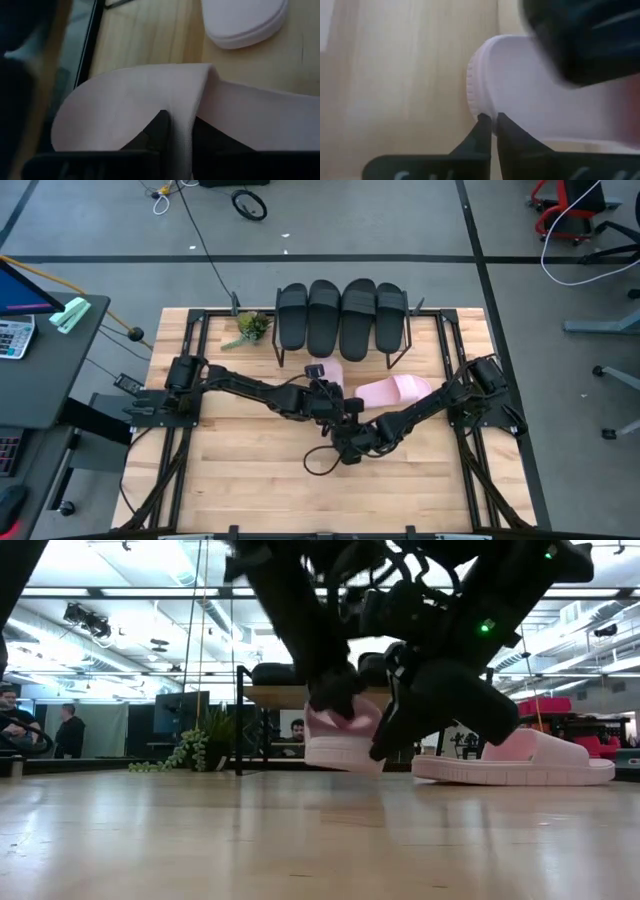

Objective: Pick and place slides into the shelf
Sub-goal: Put the pink slide under the shelf

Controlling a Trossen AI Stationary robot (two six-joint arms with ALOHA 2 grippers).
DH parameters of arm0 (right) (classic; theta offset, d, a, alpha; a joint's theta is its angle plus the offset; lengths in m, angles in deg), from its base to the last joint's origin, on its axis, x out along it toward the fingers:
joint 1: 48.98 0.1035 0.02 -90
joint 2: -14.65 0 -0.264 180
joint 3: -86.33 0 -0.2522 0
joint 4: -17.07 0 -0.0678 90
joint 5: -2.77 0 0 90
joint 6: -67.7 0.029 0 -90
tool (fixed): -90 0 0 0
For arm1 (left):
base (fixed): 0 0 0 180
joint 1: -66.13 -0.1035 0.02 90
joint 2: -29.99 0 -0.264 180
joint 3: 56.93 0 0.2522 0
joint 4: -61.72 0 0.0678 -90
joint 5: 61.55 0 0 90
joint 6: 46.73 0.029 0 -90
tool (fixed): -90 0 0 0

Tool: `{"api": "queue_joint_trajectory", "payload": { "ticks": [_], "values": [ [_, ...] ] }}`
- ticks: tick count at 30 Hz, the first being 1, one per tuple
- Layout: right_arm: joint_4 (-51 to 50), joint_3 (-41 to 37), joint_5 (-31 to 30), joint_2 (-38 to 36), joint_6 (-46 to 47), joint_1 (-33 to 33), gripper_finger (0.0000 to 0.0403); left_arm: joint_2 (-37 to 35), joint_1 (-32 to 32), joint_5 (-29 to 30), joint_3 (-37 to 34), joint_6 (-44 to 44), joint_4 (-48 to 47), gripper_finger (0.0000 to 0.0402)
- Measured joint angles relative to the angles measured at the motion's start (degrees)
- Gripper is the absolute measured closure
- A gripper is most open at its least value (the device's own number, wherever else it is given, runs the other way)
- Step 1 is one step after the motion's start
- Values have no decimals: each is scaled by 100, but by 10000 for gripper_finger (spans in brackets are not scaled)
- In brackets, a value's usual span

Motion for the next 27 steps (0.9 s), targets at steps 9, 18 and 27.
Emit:
{"api": "queue_joint_trajectory", "payload": {
  "ticks": [9, 18, 27],
  "values": [
    [-30, 0, -406, -73, -559, -1, 398, -15, 195, -170, 1504, -1591, -2991, 335],
    [61, -2, -539, -467, -404, 301, 399, -21, 435, -540, 1550, -1036, -2504, 279],
    [66, -2, -95, -631, 131, 570, 400, -10, 786, -543, 1593, -959, -2263, 214]
  ]
}}
